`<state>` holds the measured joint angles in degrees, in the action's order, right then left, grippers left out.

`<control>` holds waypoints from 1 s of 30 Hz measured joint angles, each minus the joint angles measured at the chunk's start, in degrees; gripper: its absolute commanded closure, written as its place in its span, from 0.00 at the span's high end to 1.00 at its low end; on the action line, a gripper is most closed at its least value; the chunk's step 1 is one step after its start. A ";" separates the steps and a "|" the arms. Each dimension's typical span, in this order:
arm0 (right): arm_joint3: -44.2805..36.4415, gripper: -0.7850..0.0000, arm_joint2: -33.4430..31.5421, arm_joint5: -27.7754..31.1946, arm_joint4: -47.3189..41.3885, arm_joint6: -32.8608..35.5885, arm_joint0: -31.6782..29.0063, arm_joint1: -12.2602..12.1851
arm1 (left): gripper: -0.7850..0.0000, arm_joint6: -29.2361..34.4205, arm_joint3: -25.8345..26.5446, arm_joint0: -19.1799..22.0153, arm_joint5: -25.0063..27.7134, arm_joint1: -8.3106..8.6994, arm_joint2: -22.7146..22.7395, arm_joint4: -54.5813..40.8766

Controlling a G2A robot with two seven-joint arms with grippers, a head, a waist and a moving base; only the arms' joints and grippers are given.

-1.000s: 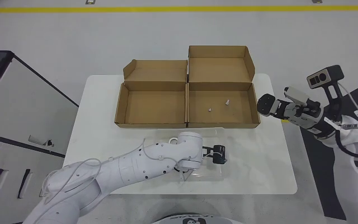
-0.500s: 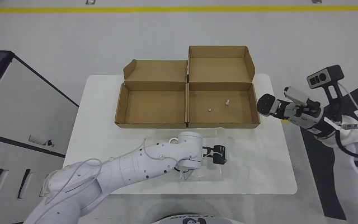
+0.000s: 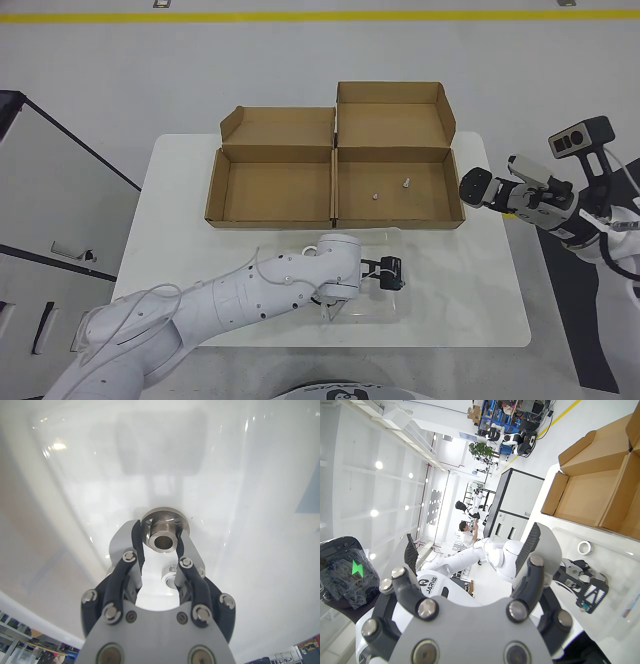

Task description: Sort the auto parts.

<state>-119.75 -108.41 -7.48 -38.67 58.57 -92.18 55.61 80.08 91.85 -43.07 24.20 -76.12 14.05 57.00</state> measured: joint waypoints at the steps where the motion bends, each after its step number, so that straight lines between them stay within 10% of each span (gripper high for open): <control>1: 0.00 1.00 0.00 0.00 0.00 0.00 0.00 0.00 | 0.37 -0.02 0.00 -0.02 0.02 0.02 -0.07 0.06; 30: 0.00 1.00 0.00 0.00 0.00 0.00 0.00 0.00 | 0.00 -0.39 -0.34 0.04 0.17 0.04 0.09 -0.51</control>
<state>-119.75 -108.41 -7.48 -38.67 58.57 -92.18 55.61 79.70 91.51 -43.03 24.36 -76.08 14.13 56.49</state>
